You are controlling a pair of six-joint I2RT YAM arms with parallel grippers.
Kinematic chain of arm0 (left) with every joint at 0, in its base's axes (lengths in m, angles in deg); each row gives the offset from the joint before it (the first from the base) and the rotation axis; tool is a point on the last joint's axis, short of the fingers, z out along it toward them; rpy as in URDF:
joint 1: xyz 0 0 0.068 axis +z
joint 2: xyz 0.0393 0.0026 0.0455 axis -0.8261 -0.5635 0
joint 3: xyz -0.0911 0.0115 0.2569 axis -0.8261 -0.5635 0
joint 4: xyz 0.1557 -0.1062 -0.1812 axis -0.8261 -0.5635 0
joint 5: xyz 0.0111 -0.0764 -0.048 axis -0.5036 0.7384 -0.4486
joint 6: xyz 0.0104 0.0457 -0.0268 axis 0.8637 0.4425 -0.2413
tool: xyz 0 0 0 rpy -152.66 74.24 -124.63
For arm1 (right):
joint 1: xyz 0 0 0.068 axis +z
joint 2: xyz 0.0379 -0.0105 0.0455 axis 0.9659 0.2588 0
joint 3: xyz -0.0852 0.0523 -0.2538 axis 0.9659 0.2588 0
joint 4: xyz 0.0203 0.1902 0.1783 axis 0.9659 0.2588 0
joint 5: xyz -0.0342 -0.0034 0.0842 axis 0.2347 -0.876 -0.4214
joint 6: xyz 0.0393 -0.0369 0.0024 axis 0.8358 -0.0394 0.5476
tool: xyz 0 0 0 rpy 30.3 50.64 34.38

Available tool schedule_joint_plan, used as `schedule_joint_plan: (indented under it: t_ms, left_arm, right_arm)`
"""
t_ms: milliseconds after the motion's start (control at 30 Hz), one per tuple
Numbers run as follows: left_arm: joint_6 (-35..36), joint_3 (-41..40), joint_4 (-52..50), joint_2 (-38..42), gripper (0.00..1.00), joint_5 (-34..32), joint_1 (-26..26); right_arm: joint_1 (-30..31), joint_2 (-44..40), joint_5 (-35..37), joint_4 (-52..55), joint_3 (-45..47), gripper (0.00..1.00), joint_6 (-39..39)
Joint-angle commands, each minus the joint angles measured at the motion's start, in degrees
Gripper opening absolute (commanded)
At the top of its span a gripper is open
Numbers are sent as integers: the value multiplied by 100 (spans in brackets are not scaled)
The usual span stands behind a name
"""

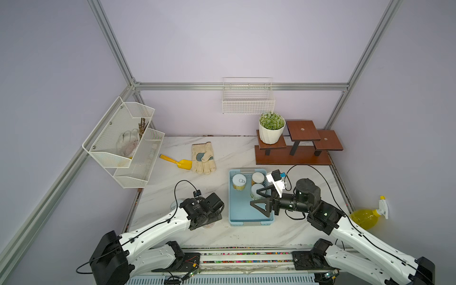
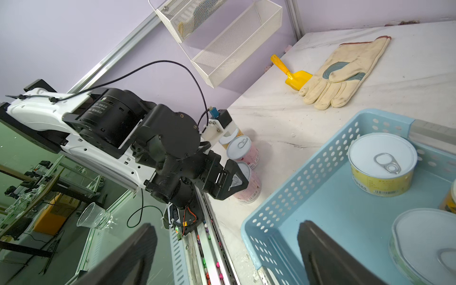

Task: Put the canned food in the basket
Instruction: Pick up the canned food from the center of the board.

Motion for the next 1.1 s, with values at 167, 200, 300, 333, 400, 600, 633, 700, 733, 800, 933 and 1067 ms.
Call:
schedule_joint_plan:
  t_ms: [167,200,300,333,400,600,633,700,733,800,933,1067]
  left_arm:
    - [519,269,-12,-453,96,172,172]
    - [542,289,-11,-527,95,207,170]
    - [596,333,0,-709,94,236,177]
    - [614,347,21,-745,92,243,167]
    - [624,360,62,-788,91,231,172]
    - [659,371,160,-894,87,261,176]
    - [668,370,174,-914,87,259,173]
    - [677,367,204,-966,88,257,171]
    - [681,370,209,-991,89,263,183]
    - [694,369,238,-1028,90,257,187]
    - [733,361,307,-1065,91,262,230]
    - [747,364,328,-1107,90,237,264]
  right_arm:
    - [27,-55,142,186,-6,95,-99]
    - [19,-63,149,195,-2,95,-99]
    - [22,-60,155,227,-7,95,-99]
    - [21,-60,167,231,-7,95,-91]
    - [20,-62,171,247,6,95,-91]
    - [22,-77,189,283,15,94,-99]
    - [23,-76,187,291,15,94,-105]
    - [23,-85,189,301,18,93,-117]
    - [20,-93,207,314,24,93,-126]
    - [20,-99,245,319,41,92,-136]
    - [24,-94,237,275,59,92,-126]
    - [26,-53,209,271,59,92,-121]
